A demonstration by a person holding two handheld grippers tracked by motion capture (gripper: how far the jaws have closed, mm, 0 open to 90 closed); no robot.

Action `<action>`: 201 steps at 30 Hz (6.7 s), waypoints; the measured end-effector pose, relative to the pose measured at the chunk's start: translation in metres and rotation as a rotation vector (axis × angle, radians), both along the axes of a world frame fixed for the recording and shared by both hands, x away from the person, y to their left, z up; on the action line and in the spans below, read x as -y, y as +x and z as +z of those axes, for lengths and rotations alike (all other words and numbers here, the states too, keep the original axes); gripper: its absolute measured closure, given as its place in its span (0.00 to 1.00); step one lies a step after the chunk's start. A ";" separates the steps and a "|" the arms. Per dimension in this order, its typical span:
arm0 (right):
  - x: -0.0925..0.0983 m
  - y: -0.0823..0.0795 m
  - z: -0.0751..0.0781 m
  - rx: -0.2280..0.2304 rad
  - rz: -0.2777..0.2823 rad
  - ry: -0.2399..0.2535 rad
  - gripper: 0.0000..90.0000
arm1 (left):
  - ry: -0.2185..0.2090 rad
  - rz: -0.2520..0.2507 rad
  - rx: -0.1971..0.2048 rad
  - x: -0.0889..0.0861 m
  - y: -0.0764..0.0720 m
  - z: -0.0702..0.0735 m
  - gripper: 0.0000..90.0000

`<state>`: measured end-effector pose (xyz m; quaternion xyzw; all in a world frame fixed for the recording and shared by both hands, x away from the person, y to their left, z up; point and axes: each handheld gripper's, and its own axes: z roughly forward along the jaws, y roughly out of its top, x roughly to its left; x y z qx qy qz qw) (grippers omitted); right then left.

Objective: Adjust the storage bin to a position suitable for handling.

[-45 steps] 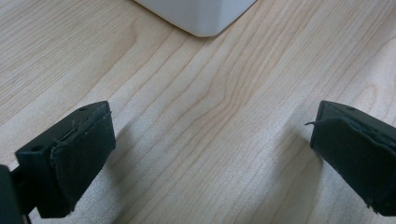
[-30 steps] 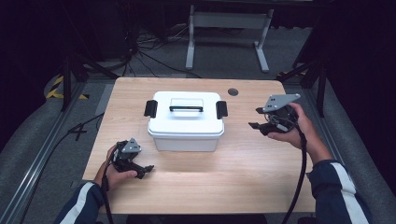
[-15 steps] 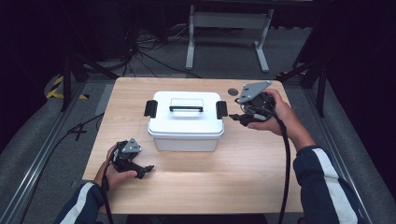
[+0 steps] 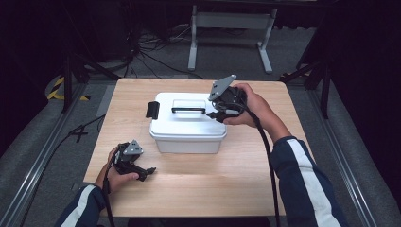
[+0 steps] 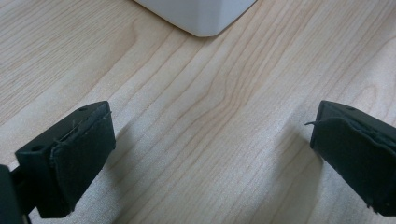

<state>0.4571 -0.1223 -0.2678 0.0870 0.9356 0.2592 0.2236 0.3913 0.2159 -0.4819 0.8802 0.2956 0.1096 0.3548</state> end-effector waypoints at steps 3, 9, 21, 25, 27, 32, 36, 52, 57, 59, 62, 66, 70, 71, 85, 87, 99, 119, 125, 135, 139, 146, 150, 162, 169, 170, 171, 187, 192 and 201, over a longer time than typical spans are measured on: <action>-0.011 0.004 -0.002 -0.011 0.023 -0.019 0.55 | 0.000 0.000 0.000 0.000 0.000 0.000 0.00; -0.031 0.010 -0.001 -0.012 0.052 -0.073 0.62 | 0.001 0.000 0.001 0.000 0.000 0.000 0.00; -0.062 0.018 -0.012 -0.028 0.105 -0.162 0.82 | 0.005 -0.004 -0.004 0.000 0.000 0.001 0.01; -0.067 0.019 -0.013 -0.010 0.107 -0.160 0.91 | 0.005 -0.006 -0.004 -0.001 0.000 0.001 0.01; -0.067 0.019 -0.013 -0.005 0.105 -0.163 0.92 | 0.006 -0.006 -0.003 -0.001 0.000 0.001 0.01; -0.069 0.018 -0.013 0.014 0.115 -0.183 0.93 | 0.005 -0.006 -0.004 -0.001 0.000 0.001 0.01; -0.069 0.017 -0.012 0.021 0.130 -0.196 0.94 | 0.007 -0.006 0.001 -0.001 0.000 0.001 0.00; -0.064 0.016 -0.002 0.062 0.140 -0.187 0.95 | 0.007 -0.006 0.000 -0.001 0.000 0.001 0.00; -0.061 0.015 0.002 0.074 0.142 -0.193 0.95 | 0.007 -0.006 0.000 -0.001 0.000 0.001 0.00; -0.060 0.014 0.003 0.075 0.138 -0.193 0.95 | 0.007 -0.006 0.000 -0.001 0.000 0.001 0.00; -0.058 0.013 0.006 0.080 0.139 -0.188 0.95 | 0.007 -0.006 0.000 -0.001 0.000 0.001 0.01; -0.054 0.012 0.011 0.084 0.137 -0.173 0.95 | 0.007 -0.006 0.001 -0.001 0.000 0.001 0.00; -0.051 0.012 0.013 0.089 0.140 -0.182 0.95 | 0.007 -0.006 0.000 -0.001 0.000 0.001 0.01; -0.050 0.012 0.014 0.093 0.147 -0.180 0.95 | 0.007 -0.006 0.000 -0.001 0.000 0.001 0.01; -0.025 0.007 0.025 0.115 0.122 -0.152 0.95 | 0.007 -0.006 0.000 -0.001 0.000 0.001 0.00; -0.022 0.006 0.026 0.116 0.123 -0.157 0.95 | 0.007 -0.006 0.000 -0.001 0.001 0.001 0.00; 0.011 -0.001 0.029 0.126 0.092 -0.132 0.95 | 0.005 -0.005 -0.004 0.000 0.000 0.001 0.00; 0.094 -0.018 0.032 0.147 -0.013 -0.087 0.95 | 0.001 -0.003 0.000 0.000 0.000 0.000 0.00; 0.115 -0.022 0.032 0.149 -0.045 -0.072 0.95 | 0.002 -0.003 0.001 0.000 0.000 0.000 0.00; 0.160 -0.029 0.026 0.150 -0.125 -0.060 0.94 | 0.005 -0.005 0.002 0.000 0.000 0.000 0.01; 0.174 -0.029 0.020 0.143 -0.154 -0.048 0.95 | 0.004 -0.004 0.002 0.000 0.000 0.000 0.00; 0.183 -0.024 0.003 0.116 -0.175 -0.051 0.95 | 0.004 -0.004 0.002 0.000 0.000 0.000 0.00; 0.185 -0.019 -0.009 0.090 -0.183 -0.060 0.95 | 0.004 -0.004 0.002 0.000 0.000 0.000 0.01; 0.186 0.003 -0.051 0.019 -0.207 -0.082 0.95 | 0.005 -0.005 0.002 0.000 0.000 0.000 0.01; 0.186 0.012 -0.068 -0.011 -0.212 -0.079 0.95 | 0.004 -0.005 0.002 0.000 0.000 0.000 0.01; 0.185 0.013 -0.071 -0.017 -0.212 -0.079 0.95 | 0.004 -0.005 0.002 0.000 0.000 0.000 0.00; 0.186 0.015 -0.074 -0.022 -0.215 -0.078 0.95 | 0.004 -0.004 0.002 0.000 0.000 0.000 0.01; 0.188 0.023 -0.096 -0.067 -0.237 -0.089 0.95 | 0.004 -0.004 0.002 0.000 0.000 0.000 0.00; 0.187 0.026 -0.102 -0.087 -0.245 -0.094 0.94 | 0.004 -0.004 0.001 0.000 0.000 0.000 0.01; 0.186 0.029 -0.110 -0.110 -0.261 -0.116 0.94 | 0.005 -0.005 0.002 0.000 0.000 0.000 0.01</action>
